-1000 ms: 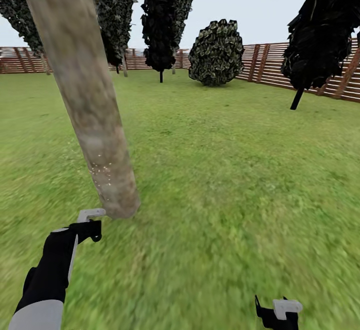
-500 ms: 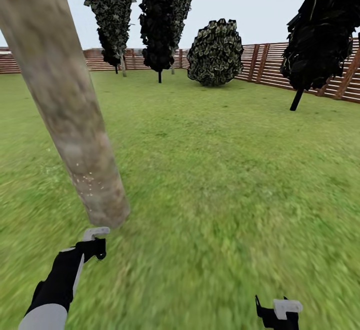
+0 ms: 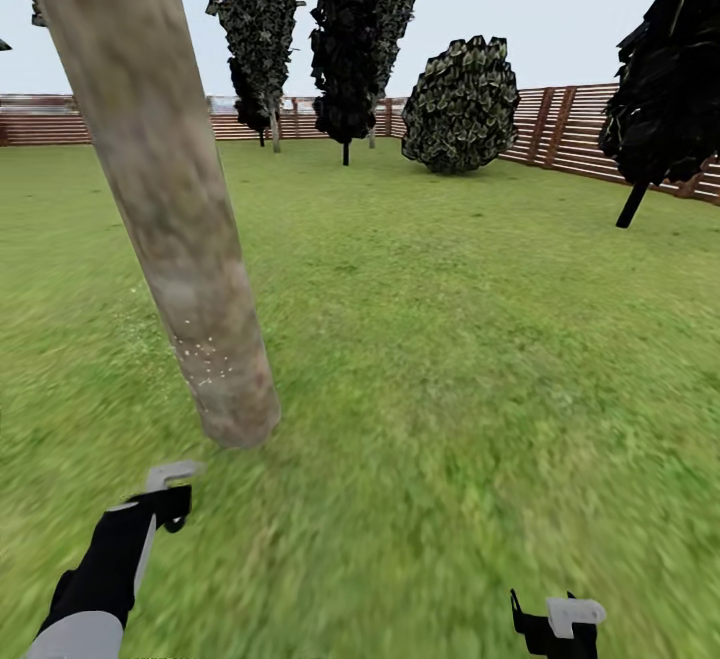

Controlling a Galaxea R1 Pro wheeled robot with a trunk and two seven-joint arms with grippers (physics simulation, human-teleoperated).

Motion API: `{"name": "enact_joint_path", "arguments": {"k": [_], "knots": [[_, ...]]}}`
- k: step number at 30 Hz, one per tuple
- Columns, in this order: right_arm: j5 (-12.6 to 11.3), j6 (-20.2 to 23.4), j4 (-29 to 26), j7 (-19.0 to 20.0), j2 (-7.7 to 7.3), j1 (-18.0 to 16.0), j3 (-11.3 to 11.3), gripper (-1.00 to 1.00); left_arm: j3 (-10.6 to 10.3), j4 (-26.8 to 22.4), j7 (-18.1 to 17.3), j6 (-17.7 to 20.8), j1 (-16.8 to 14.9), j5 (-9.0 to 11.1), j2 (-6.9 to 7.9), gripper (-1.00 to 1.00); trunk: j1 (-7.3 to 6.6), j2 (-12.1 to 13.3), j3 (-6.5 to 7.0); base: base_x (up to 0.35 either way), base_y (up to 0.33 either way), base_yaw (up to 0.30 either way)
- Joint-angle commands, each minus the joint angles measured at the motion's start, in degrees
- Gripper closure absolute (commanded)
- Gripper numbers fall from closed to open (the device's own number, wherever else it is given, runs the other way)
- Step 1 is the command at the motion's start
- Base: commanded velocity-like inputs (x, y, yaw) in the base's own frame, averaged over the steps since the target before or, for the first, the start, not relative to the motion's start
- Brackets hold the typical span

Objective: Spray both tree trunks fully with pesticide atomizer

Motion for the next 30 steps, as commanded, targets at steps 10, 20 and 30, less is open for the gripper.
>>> {"name": "enact_joint_path", "arguments": {"k": [10, 20, 30], "knots": [[0.6, -0.1, 0.1, -0.2, -0.08, 0.0, -0.3, -1.0, -6.3, 0.7, -0.1, 0.3, 0.0, -0.6, 0.1, 1.0, -0.01, 0.0, -0.05, 0.157, -0.122, 0.006], [0.6, -0.1, 0.1, -0.3, 0.0, 0.0, -0.3, -1.0, -6.3, 0.6, 0.2, 0.3, 0.0, -0.5, 0.1, 1.0, -0.01, 0.0, -0.05, 0.041, -0.262, 0.0], [0.6, -0.1, 0.1, -0.3, 0.0, 0.0, -0.3, -1.0, -5.9, 0.6, 0.3, 0.3, 0.0, -0.4, 0.15, 1.0, -0.01, 0.0, -0.05, 0.026, -0.274, 0.079]]}}
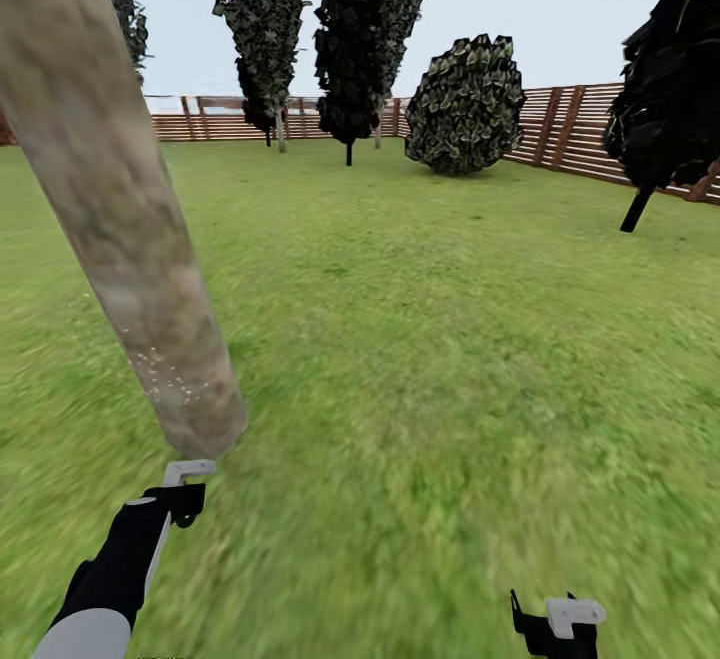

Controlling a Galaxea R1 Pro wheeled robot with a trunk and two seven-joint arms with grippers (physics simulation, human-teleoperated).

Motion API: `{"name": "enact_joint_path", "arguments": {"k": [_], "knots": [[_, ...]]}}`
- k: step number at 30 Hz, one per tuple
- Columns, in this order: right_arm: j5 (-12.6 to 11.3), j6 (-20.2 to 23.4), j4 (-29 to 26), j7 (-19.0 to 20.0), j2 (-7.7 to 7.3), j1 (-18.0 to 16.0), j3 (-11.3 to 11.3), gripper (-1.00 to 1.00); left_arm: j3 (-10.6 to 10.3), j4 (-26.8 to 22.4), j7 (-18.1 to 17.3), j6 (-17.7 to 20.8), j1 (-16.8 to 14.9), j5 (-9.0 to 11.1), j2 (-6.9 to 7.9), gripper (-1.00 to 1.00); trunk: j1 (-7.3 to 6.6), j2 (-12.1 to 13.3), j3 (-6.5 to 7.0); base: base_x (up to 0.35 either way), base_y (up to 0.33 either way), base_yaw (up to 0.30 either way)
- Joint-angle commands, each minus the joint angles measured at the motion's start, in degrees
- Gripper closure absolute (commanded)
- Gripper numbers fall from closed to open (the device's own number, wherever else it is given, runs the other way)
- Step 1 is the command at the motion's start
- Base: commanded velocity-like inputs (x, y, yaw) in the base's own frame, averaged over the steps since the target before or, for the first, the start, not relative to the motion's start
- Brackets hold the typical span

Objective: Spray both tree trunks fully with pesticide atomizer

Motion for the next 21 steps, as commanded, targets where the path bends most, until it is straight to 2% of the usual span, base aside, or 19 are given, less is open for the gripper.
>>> {"name": "enact_joint_path", "arguments": {"k": [1, 7, 12, 16, 21], "knots": [[0.6, -0.1, 0.0, -0.3, 0.0, 0.0, -0.3, -1.0, 0.2, -0.1, -0.5, 0.2, 0.0, -0.6, -0.03, 1.0, 0.0, 0.0, -0.05, 0.131, -0.266, 0.263], [0.6, -0.1, 0.0, -0.3, 0.0, 0.0, -0.3, -1.0, 0.3, -0.2, -0.5, 0.3, -0.1, -0.6, 0.0, 1.0, 0.0, 0.0, -0.05, 0.176, -0.239, 0.259], [0.6, -0.1, 0.0, -0.3, 0.0, 0.0, -0.3, -1.0, 0.3, -0.2, -0.4, 0.3, -0.1, -0.6, 0.0, 1.0, 0.0, 0.0, -0.05, 0.152, -0.239, 0.025], [0.6, -0.1, 0.0, -0.3, 0.0, 0.0, -0.3, -1.0, 0.3, -0.3, -0.4, 0.3, -0.1, -0.6, 0.0, 1.0, 0.0, 0.0, -0.05, 0.005, -0.268, 0.024], [0.6, -0.1, 0.0, -0.3, 0.0, 0.0, -0.3, -1.0, 0.3, -0.5, -0.4, 0.3, 0.0, -0.6, 0.0, 1.0, 0.0, 0.0, -0.05, 0.0, -0.27, 0.225]]}}
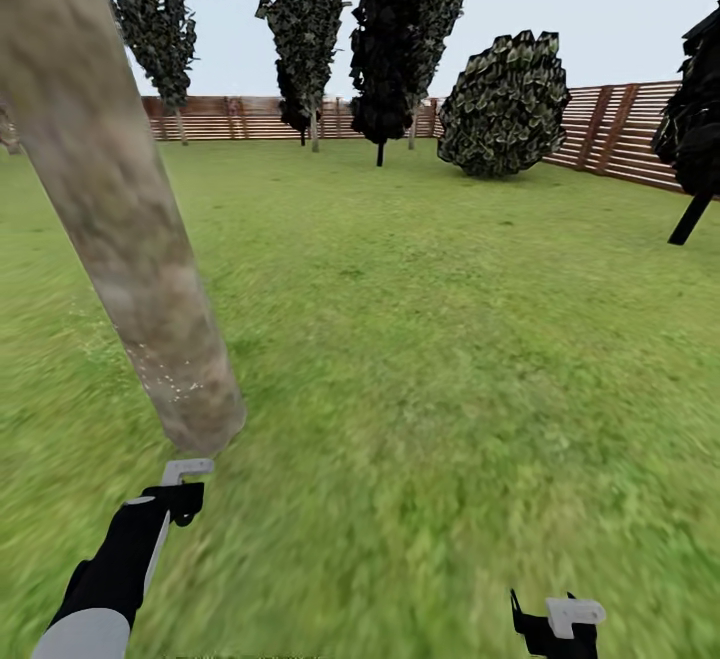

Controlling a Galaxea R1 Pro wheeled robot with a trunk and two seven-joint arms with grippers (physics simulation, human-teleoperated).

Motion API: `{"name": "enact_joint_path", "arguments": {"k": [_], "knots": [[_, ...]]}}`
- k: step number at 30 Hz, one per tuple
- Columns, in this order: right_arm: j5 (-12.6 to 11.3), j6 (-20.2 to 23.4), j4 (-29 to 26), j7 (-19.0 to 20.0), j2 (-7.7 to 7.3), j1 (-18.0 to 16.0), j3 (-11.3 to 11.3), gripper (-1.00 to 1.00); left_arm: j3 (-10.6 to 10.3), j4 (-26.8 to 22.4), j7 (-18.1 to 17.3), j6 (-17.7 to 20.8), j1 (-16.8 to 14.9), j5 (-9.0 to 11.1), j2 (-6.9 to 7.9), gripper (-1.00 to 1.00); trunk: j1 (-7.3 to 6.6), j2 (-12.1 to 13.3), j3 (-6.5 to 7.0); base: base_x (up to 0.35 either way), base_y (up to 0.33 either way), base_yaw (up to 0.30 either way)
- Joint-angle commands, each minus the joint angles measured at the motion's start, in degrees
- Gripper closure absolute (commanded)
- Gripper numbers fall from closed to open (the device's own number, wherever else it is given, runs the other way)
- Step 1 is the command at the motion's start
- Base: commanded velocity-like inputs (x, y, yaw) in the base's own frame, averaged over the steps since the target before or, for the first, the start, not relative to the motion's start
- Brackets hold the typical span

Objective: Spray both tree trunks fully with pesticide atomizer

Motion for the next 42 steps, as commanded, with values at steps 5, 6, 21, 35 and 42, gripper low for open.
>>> {"name": "enact_joint_path", "arguments": {"k": [5, 6, 21, 35, 42], "knots": [[0.6, -0.1, 0.0, -0.3, 0.0, 0.0, -0.3, -1.0, 0.2, -0.1, -0.5, 0.2, -0.1, -0.6, -0.05, 1.0, -0.01, 0.0, -0.05, 0.0, -0.27, 0.275], [0.6, -0.1, 0.0, -0.3, 0.0, 0.0, -0.3, -1.0, 0.2, -0.1, -0.5, 0.2, -0.1, -0.6, -0.05, 1.0, -0.01, 0.0, -0.05, 0.0, -0.27, 0.277], [0.6, -0.1, 0.0, -0.3, 0.0, 0.0, -0.3, -1.0, 0.2, 0.0, -0.5, 0.2, -0.1, -0.6, -0.09, 1.0, -0.01, 0.0, -0.05, 0.092, -0.262, 0.171], [0.6, -0.1, 0.0, -0.3, 0.0, 0.0, -0.3, -1.0, 0.2, 0.0, -0.5, 0.2, -0.1, -0.6, -0.08, 1.0, -0.01, 0.0, -0.05, 0.179, -0.235, 0.058], [0.6, -0.1, 0.0, -0.3, 0.0, 0.0, -0.3, -1.0, 0.3, -0.1, -0.5, 0.2, -0.1, -0.6, -0.05, 1.0, -0.01, 0.0, -0.05, 0.179, -0.233, 0.271]]}}
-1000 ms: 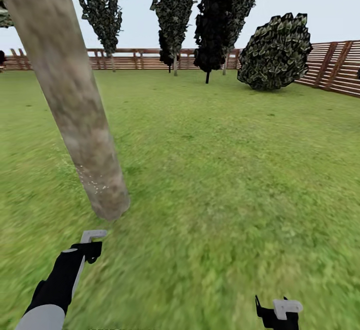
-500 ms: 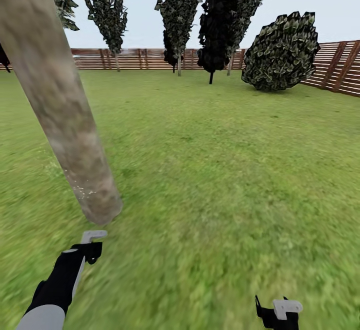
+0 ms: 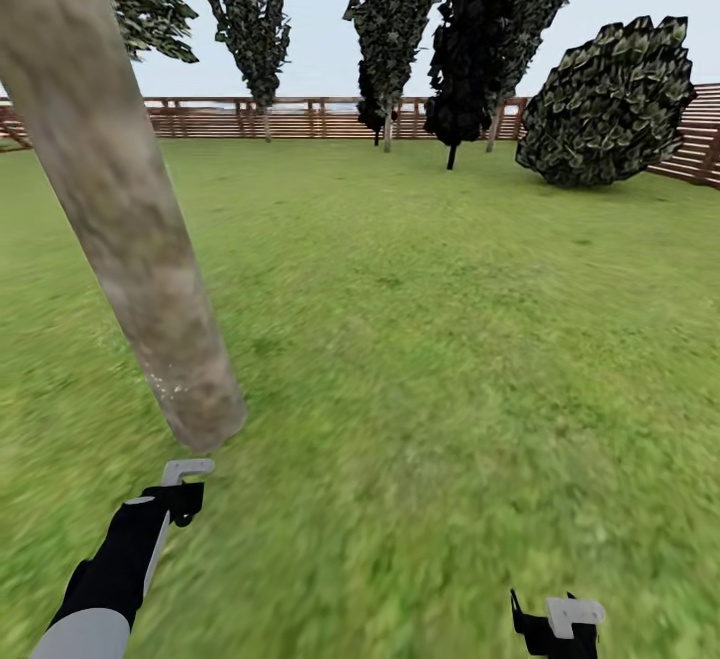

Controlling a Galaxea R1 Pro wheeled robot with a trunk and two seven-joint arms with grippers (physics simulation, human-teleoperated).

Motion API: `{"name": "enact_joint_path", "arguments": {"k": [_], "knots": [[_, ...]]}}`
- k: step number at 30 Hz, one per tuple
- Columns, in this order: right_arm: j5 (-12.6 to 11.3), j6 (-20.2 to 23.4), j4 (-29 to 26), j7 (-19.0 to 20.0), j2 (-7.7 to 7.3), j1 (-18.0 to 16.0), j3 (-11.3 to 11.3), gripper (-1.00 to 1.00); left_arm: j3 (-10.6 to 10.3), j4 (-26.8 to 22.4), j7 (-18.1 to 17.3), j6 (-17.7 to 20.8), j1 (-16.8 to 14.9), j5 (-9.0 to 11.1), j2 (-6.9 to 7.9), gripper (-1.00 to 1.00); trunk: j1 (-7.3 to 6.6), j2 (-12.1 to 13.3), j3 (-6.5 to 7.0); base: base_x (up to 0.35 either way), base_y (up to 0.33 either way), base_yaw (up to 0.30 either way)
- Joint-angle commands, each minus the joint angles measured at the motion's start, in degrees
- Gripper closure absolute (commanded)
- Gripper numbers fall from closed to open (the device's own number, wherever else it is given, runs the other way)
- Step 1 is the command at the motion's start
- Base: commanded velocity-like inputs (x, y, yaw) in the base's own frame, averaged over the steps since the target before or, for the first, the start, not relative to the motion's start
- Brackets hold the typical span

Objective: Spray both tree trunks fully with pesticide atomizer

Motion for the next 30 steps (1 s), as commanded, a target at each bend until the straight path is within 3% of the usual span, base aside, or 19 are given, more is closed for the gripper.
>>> {"name": "enact_joint_path", "arguments": {"k": [1, 8, 20, 30], "knots": [[0.6, -0.1, 0.0, -0.3, 0.0, 0.0, -0.3, -1.0, 0.2, -0.1, -0.5, 0.2, 0.0, -0.6, -0.05, 1.0, 0.01, 0.0, -0.05, 0.202, -0.221, 0.277], [0.6, -0.1, 0.0, -0.3, 0.0, 0.0, -0.3, -1.0, 0.2, -0.3, -0.5, 0.2, -0.1, -0.6, -0.09, 1.0, 0.01, 0.0, -0.05, 0.194, -0.22, 0.277], [0.6, -0.1, 0.0, -0.3, 0.0, 0.0, -0.3, -1.0, 0.1, -0.2, -0.5, 0.2, -0.1, -0.6, -0.14, 1.0, 0.01, 0.0, -0.05, 0.012, -0.269, 0.277], [0.6, -0.1, 0.0, -0.3, 0.0, 0.0, -0.3, -1.0, -0.1, 0.2, -0.5, 0.1, 0.0, -0.6, -0.58, 1.0, 0.01, 0.0, -0.05, 0.186, -0.217, 0.238]]}}
